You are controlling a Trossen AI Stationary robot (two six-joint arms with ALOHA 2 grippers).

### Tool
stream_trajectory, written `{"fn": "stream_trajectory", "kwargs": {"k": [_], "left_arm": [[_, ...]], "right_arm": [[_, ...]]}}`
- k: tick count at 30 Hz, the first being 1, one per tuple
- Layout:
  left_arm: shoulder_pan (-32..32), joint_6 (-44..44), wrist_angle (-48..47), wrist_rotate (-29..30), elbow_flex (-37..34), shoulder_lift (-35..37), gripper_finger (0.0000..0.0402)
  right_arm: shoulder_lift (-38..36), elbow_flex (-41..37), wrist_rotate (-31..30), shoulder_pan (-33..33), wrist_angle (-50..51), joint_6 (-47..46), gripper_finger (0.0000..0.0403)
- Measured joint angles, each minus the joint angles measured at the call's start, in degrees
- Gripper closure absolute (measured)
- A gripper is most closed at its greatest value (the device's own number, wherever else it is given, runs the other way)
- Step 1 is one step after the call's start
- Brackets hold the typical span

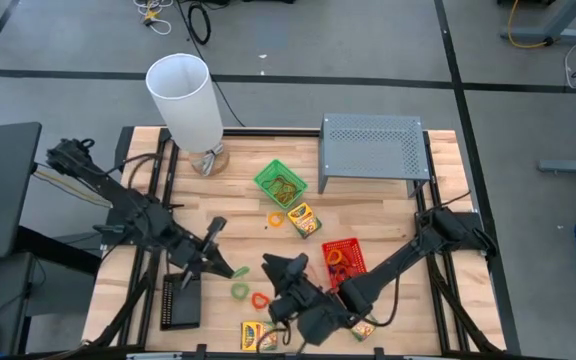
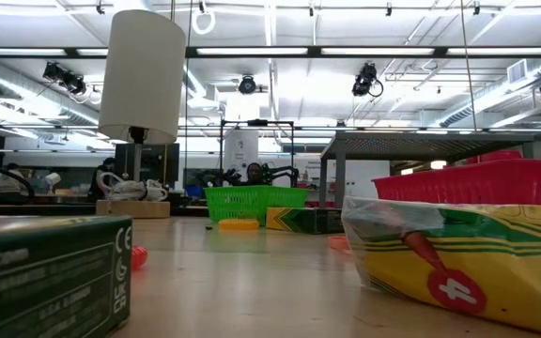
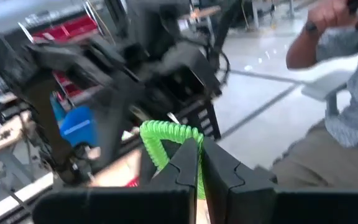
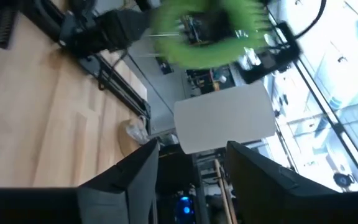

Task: Pick & Place Office Desk Supplies
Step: Put the green rubber band into the red bin

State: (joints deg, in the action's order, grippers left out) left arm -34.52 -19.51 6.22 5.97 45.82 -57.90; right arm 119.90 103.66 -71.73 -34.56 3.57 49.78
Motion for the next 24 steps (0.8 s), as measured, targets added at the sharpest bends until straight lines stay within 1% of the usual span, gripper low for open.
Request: {"fn": "stream_trajectory", "kwargs": {"k": [3, 6, 11, 13, 15, 19, 21, 24], "left_arm": [[0.0, -0.3, -0.8, 1.6, 0.0, -2.5, 0.0393], [0.1, -0.9, -2.1, 4.6, 0.0, -5.2, 0.0393], [1.4, -1.1, -4.9, 9.8, 0.0, -8.6, 0.0393], [2.2, -1.0, -6.3, 11.7, 0.0, -9.2, 0.0393], [3.0, -0.6, -6.8, 12.1, 0.0, -9.6, 0.0393], [3.9, -0.1, -8.1, 12.1, 0.0, -9.8, 0.0393], [4.1, 0.4, -8.5, 11.9, 0.0, -9.8, 0.0393], [4.2, 0.5, -8.7, 10.0, 0.0, -9.8, 0.0393]], "right_arm": [[0.0, 0.0, 0.3, 0.9, -0.4, 0.6, 0.0180], [0.0, 0.0, 2.0, 1.2, -0.5, -0.2, 0.0161], [0.0, 0.0, 5.9, 0.6, -0.3, -3.8, 0.0156], [0.0, 0.0, 7.6, 0.3, 0.3, -6.9, 0.0159], [0.0, 0.0, 9.9, 0.0, 1.8, -10.8, 0.0162], [-0.5, 0.0, 17.5, 0.0, 9.1, -23.6, 0.0165], [-0.5, 0.0, 18.2, 0.3, 12.8, -28.3, 0.0165], [-0.5, 0.0, 17.7, 0.7, 16.0, -32.2, 0.0165]]}}
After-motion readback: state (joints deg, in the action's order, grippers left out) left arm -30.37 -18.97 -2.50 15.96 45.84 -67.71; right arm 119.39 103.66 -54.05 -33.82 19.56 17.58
